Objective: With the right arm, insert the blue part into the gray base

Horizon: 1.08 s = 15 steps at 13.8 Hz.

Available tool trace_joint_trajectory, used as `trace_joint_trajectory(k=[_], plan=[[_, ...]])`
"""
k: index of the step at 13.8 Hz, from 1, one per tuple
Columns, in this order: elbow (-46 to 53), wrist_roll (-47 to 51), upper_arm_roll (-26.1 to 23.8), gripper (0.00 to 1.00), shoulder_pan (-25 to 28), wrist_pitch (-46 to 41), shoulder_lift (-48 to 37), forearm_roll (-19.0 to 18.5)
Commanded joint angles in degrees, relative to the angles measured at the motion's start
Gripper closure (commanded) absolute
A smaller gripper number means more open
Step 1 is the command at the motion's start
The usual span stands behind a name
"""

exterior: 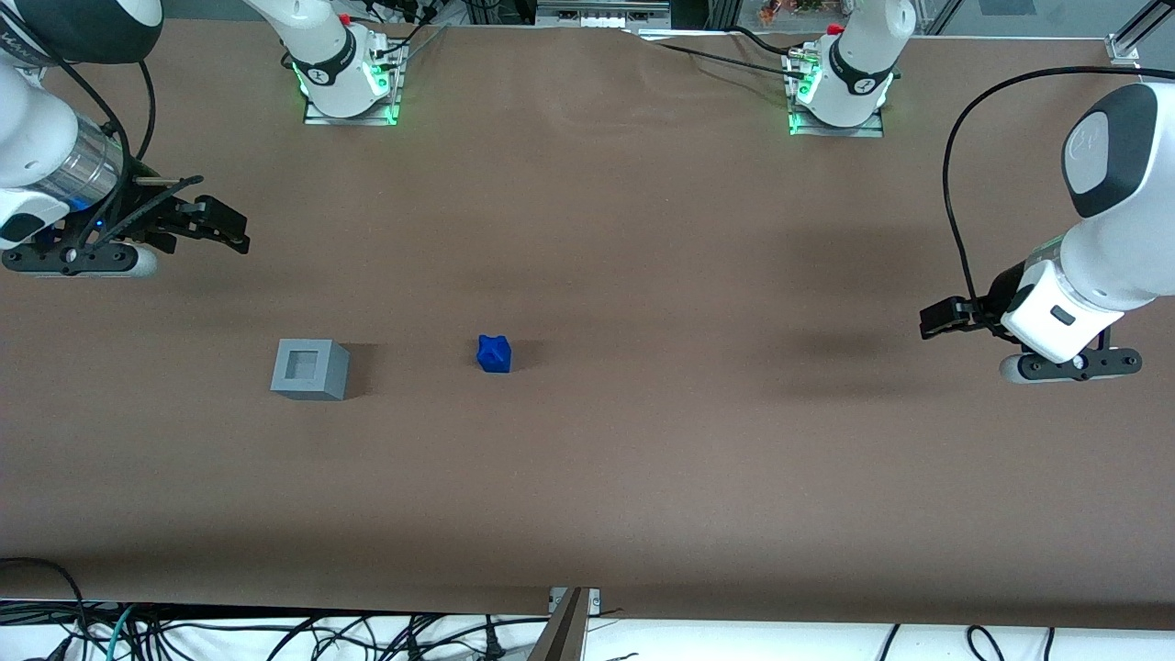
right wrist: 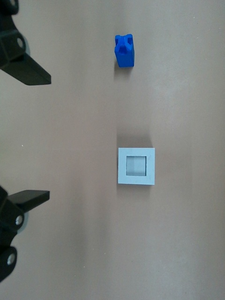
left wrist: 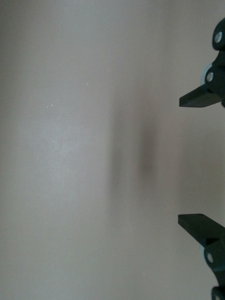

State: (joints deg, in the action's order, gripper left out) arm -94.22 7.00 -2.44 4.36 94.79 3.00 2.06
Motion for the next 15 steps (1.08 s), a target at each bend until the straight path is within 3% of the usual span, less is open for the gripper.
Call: trace_joint_trajectory(k=[1,15], plan=[[0.2,-0.4,-0.6,0.01,-0.6,-2.2,-0.9,-0.5],[0.2,-2.4,-0.5,0.01,-0.6,-2.7,-1.0,-0.5]])
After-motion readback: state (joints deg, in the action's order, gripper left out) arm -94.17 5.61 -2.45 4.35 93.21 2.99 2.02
